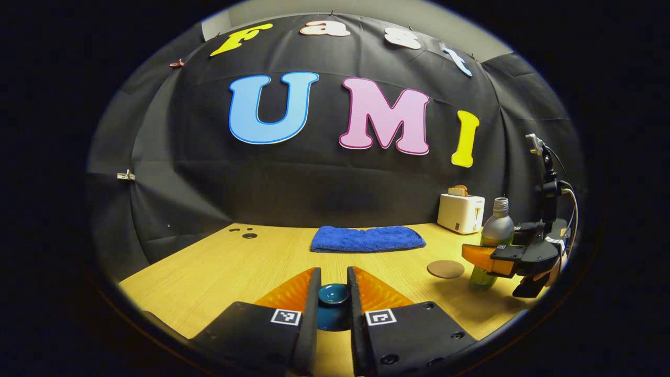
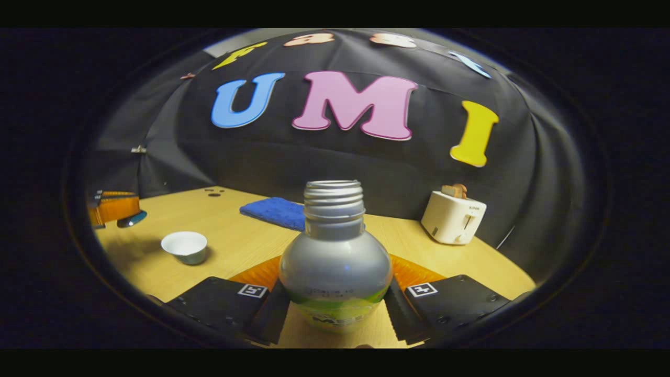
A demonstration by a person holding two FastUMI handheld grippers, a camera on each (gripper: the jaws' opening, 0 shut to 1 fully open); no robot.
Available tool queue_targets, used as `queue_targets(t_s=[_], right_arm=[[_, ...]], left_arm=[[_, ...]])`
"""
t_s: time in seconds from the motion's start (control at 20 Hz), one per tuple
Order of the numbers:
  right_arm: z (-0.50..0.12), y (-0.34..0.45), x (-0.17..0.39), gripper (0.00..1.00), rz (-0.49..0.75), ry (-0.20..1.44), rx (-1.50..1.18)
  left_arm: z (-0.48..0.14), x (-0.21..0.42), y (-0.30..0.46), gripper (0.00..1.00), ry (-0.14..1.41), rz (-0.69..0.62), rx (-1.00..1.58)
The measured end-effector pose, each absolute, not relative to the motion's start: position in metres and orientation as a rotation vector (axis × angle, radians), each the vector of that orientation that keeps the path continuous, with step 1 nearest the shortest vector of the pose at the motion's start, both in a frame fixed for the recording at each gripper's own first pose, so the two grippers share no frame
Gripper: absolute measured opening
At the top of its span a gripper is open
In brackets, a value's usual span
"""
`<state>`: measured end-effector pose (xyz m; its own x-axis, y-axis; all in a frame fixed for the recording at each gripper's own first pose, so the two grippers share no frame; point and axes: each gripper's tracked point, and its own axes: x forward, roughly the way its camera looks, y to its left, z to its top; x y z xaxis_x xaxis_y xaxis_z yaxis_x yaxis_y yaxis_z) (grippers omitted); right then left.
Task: Open the teacup lid with one hand, grasp the water bottle and pour water into the teacup with the other hand; after pouring, place the water bottle on the coaster and then close the teacup lid.
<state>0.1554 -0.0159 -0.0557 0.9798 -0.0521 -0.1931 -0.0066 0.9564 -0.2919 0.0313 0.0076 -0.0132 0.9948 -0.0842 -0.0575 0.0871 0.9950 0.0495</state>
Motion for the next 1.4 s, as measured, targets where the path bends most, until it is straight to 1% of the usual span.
queue_targets(t_s=[0.2, 0.5, 0.7, 0.85, 1.35, 1.4], right_arm=[[-0.045, -0.007, 0.167, 0.81, 0.004, 0.208, -0.503], [-0.041, 0.011, 0.189, 0.81, 0.047, 0.227, -0.768], [-0.039, 0.028, 0.198, 0.81, 0.07, 0.196, -1.011], [-0.044, 0.046, 0.206, 0.81, 0.114, 0.165, -1.163], [-0.082, 0.091, 0.223, 0.81, 0.231, 0.125, -1.399], [-0.086, 0.096, 0.225, 0.78, 0.242, 0.12, -1.423]], left_arm=[[-0.007, 0.025, 0.015, 0.31, 0.032, -0.076, 0.062], [-0.005, 0.015, 0.021, 0.3, 0.04, -0.106, 0.095], [0.002, 0.005, 0.036, 0.3, 0.025, -0.091, 0.097], [0.002, -0.003, 0.052, 0.3, 0.021, -0.066, 0.074], [0.001, -0.016, 0.091, 0.3, 0.026, 0.019, 0.067], [0.002, -0.016, 0.093, 0.3, 0.026, 0.024, 0.067]])
